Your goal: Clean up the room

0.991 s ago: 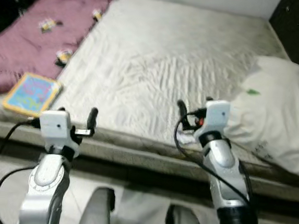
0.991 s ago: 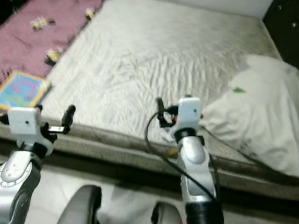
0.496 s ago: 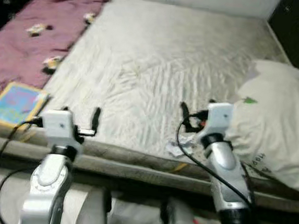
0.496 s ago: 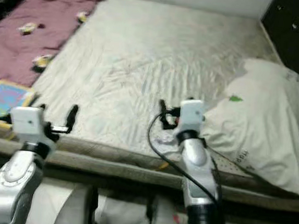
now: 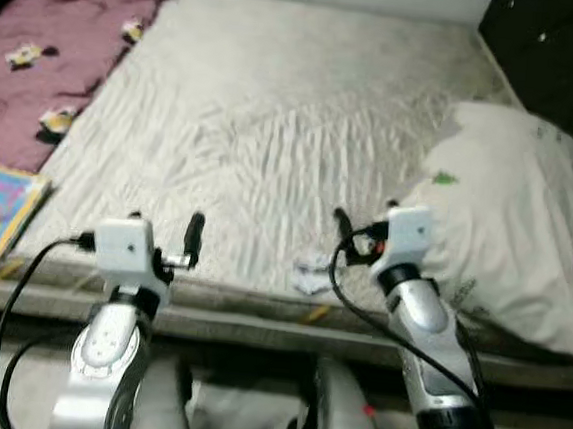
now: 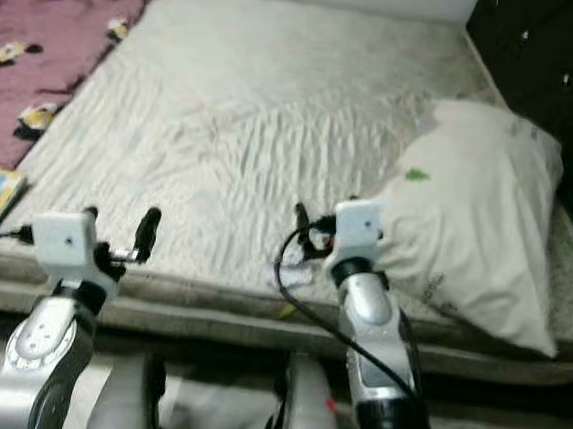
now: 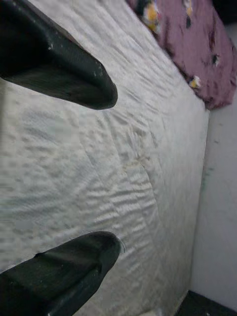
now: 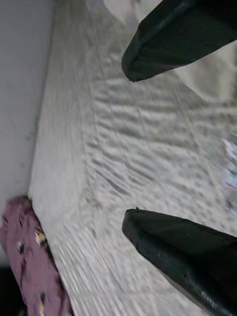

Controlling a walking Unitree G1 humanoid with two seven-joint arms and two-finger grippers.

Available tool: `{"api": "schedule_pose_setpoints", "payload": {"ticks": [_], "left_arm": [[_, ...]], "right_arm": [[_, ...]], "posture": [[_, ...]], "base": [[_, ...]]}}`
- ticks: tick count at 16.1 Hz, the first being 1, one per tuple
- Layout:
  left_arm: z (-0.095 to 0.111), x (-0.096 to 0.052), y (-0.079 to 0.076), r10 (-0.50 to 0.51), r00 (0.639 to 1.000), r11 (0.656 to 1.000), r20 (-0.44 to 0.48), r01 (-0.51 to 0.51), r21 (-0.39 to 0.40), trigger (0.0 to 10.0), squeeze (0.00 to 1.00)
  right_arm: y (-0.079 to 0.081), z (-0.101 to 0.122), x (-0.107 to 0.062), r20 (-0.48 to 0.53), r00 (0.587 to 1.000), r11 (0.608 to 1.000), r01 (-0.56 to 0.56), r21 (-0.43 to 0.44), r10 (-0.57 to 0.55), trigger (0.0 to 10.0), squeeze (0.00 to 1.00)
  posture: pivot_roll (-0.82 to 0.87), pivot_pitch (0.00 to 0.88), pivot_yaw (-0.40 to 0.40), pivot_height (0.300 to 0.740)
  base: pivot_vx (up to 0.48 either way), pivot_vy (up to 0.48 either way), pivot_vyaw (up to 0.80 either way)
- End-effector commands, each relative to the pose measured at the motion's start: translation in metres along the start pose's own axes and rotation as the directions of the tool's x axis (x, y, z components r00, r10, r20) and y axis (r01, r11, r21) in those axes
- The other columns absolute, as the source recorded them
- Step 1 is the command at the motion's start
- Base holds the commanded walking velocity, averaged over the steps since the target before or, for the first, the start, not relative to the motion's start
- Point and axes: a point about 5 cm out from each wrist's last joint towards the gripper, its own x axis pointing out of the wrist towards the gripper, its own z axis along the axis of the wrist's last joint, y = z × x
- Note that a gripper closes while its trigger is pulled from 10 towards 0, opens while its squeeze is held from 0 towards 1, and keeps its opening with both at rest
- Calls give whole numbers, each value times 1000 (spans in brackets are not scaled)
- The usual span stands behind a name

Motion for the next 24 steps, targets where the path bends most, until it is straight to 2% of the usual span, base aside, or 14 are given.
{"api": "schedule_pose_setpoints", "payload": {"ticks": [1,2,6,8,11,12,13,14,17,19,22,24], "left_arm": [[1,-5,2,-5,1000,1000,-12,5,8,10000,0],[2,-7,2,-2,1000,1000,-21,3,29,10000,0],[8,-16,5,30,999,999,-31,-29,46,10000,0],[9,-21,4,55,998,994,-37,-51,101,10000,0],[12,-36,-4,37,998,999,-59,-35,40,10000,0],[13,-39,-6,38,997,998,-68,-35,47,10000,0],[14,-42,-7,41,997,998,-71,-37,51,10000,0],[15,-46,-6,57,995,997,-79,-54,51,10000,0],[18,-51,-6,65,994,997,-87,-61,50,10000,0],[19,-51,-8,63,994,997,-95,-58,52,10000,0],[19,-50,-9,64,993,997,-97,-59,52,10000,0],[20,-49,-10,63,993,997,-95,-58,54,10000,0]], "right_arm": [[4,-3,2,-22,1000,1000,-20,1,20,10000,0],[9,-5,5,-32,999,999,-44,18,44,10000,0],[22,-10,8,-45,993,994,-105,17,106,10000,0],[34,-15,16,-50,987,988,-150,25,151,10000,0],[57,-8,30,-11,975,974,-220,45,221,10000,0],[64,-5,34,17,969,967,-248,52,248,10000,0],[65,-5,35,16,969,968,-245,52,245,10000,0],[72,-5,43,14,969,967,-248,54,247,10000,0],[77,0,52,36,971,970,-238,56,236,10000,0],[84,10,67,57,976,977,-210,33,208,10000,0],[91,17,78,46,985,986,-167,16,166,10000,0],[95,20,85,20,993,993,-118,-28,119,10000,0]], "posture": [[48,132,-49,544],[52,166,-43,544],[77,202,-46,544],[96,222,-52,544],[119,272,-46,544],[125,278,-47,529],[144,288,-49,519],[159,299,-48,509],[170,303,-50,509],[175,307,-53,509],[179,306,-58,509],[186,298,-63,509]], "base": [[0,0,0],[0,0,0],[0,0,0],[0,0,0],[0,0,0],[0,0,0],[0,0,0],[0,0,0],[0,0,0],[0,0,0],[0,0,0],[0,0,0]]}}
